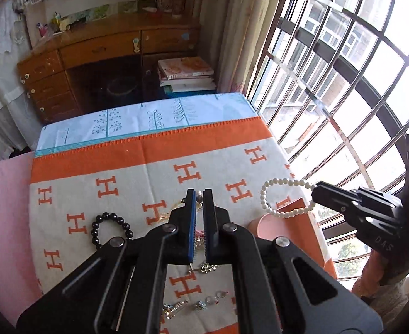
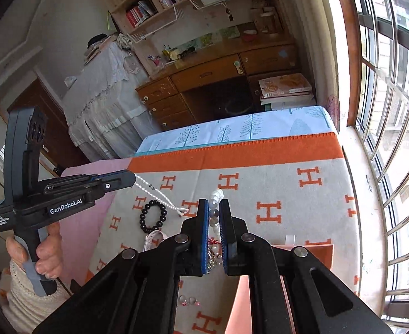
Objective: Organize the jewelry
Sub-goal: 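Lower the necklace into the pink tray with the left tool while the right drops the bracelet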
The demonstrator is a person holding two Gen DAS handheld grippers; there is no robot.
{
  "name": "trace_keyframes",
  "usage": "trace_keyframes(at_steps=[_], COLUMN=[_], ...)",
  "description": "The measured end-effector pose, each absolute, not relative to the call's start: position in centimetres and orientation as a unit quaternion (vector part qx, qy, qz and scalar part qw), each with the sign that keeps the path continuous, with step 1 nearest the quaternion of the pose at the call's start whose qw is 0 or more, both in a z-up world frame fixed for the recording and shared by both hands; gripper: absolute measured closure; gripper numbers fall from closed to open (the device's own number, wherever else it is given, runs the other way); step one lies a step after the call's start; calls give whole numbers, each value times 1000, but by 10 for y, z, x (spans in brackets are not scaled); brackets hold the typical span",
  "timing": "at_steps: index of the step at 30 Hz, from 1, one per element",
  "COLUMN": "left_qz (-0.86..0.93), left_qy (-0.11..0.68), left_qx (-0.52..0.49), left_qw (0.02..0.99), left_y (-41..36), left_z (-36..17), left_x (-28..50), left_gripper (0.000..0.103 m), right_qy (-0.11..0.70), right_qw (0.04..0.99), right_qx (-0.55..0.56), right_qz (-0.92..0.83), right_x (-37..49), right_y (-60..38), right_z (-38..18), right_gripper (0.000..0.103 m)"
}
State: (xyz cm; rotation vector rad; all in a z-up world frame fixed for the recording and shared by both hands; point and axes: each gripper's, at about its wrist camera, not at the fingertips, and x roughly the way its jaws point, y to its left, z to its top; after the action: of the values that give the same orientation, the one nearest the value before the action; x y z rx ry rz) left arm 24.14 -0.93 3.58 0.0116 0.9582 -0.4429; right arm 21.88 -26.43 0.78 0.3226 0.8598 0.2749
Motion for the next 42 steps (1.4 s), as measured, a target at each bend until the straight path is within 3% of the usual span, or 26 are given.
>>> trace_keyframes(at_steps=[7,14,22,23,25,27,34,40,42], left_qz=[-263,-321,-335,-327,-314,-305,-265,-237,-230], left_qy=[408,402,410,409,412,417,461,456,456], left_qx=[-34,-15,24,31,41,44,62,64,64], left_qw=[874,857,848,852,854,855,845,855,858], left_y=[-36,-88,-135,-138,-144,-147,-148,-128,-123], left_z=[109,122,64,50,29,7,-55,-73,-77], left_x=[184,138,120,122,126,129,130,120,118], left_gripper=[101,101,100,100,100,100,98,98,98], right_qy=[398,443,485,480,465,446,417,422,430], right_qw=[897,883,862,865,872,882,897,890,886], right_qx=[160,144,143,146,152,152,143,167,167], right_qz=[110,59,25,21,13,0,-46,-42,-45], right_x=[153,104,67,63,56,55,47,50,52], right_y=[-296,-311,-307,-307,-307,-308,-313,-317,-316], right_z=[21,-49,-128,-131,-130,-130,-120,-120,-124], right_gripper=[95,95,92,89,73,69,64,64,59])
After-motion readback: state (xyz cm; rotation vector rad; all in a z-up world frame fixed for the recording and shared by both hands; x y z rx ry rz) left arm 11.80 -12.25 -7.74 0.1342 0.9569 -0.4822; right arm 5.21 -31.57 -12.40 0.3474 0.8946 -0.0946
